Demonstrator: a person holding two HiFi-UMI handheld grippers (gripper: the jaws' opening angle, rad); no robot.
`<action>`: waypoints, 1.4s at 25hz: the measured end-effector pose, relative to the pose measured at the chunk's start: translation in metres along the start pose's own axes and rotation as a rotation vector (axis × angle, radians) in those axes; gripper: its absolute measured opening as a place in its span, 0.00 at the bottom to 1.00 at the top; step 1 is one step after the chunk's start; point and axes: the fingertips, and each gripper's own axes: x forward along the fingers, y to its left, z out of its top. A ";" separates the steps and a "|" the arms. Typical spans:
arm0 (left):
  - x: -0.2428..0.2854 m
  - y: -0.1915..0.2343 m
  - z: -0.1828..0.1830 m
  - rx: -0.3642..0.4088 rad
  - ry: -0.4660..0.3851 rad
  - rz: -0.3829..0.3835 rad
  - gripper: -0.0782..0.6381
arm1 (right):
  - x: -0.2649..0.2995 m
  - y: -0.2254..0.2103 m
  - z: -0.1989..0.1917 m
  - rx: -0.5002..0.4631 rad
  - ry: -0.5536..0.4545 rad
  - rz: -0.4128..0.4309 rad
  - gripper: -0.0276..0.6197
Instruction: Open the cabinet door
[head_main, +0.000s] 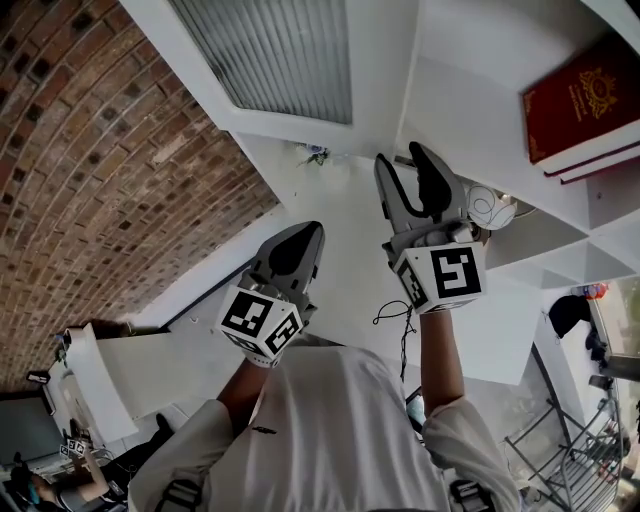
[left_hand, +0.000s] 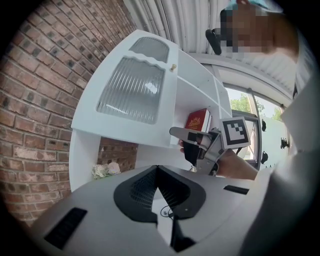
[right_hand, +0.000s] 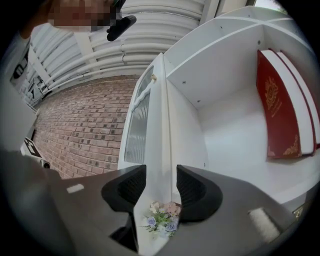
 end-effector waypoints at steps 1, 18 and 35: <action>0.001 0.001 -0.001 -0.003 0.000 0.002 0.12 | 0.002 -0.001 -0.002 0.002 0.003 -0.002 0.33; -0.007 0.018 -0.001 -0.029 -0.007 0.032 0.12 | 0.024 -0.006 -0.005 -0.013 0.028 -0.049 0.31; -0.045 0.032 -0.002 -0.060 -0.020 0.023 0.12 | 0.024 -0.001 -0.007 0.009 0.081 -0.254 0.27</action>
